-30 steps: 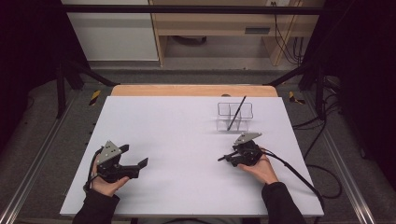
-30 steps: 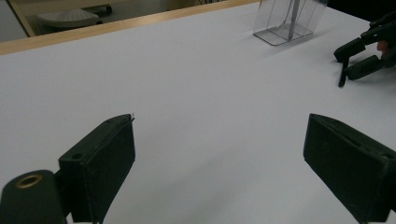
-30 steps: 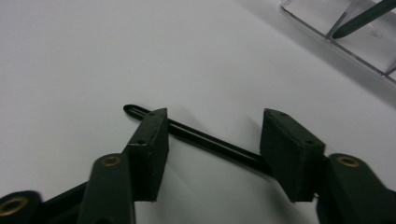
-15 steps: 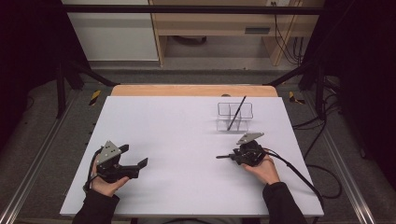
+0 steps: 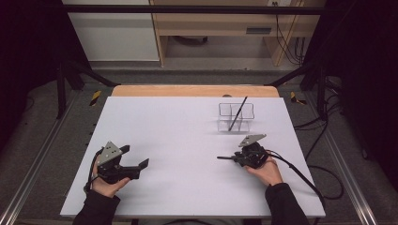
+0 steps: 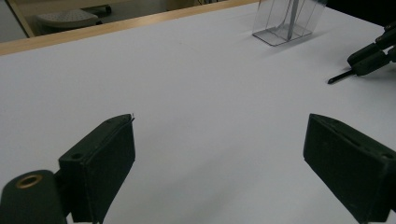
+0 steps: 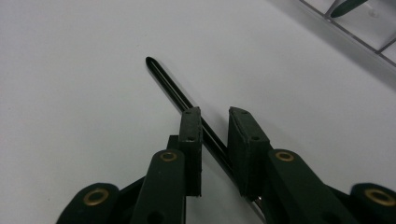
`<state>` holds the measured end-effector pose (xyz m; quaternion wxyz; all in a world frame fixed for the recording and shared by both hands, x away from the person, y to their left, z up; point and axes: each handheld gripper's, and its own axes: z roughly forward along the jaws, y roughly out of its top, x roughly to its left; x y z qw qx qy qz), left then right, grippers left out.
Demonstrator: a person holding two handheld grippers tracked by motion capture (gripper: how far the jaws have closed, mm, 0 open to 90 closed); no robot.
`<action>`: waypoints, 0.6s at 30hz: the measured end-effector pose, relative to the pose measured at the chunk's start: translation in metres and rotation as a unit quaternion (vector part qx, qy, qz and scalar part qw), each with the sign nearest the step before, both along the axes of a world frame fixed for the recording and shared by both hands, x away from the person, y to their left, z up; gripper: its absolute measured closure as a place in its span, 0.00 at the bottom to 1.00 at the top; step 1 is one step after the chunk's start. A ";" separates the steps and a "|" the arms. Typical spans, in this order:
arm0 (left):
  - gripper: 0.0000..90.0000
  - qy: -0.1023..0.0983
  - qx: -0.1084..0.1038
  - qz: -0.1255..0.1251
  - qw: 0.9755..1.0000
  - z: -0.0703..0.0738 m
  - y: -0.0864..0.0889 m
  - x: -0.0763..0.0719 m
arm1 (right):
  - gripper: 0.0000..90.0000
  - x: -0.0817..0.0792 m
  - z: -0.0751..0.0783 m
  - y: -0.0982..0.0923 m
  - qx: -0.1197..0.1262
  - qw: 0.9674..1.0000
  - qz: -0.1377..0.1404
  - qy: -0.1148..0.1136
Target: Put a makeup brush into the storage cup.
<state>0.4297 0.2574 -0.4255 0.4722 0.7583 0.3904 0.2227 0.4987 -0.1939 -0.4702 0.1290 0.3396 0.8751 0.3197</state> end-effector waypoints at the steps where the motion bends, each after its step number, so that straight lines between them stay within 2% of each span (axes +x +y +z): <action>1: 0.09 0.000 0.000 0.000 1.000 0.000 0.000 0.000 | 0.83 0.000 -0.001 0.001 0.001 1.000 0.003 -0.002; 18: 0.09 -0.001 -0.003 0.000 1.000 0.000 -0.001 -0.001 | 0.91 -0.009 0.002 0.002 -0.002 1.000 0.020 0.020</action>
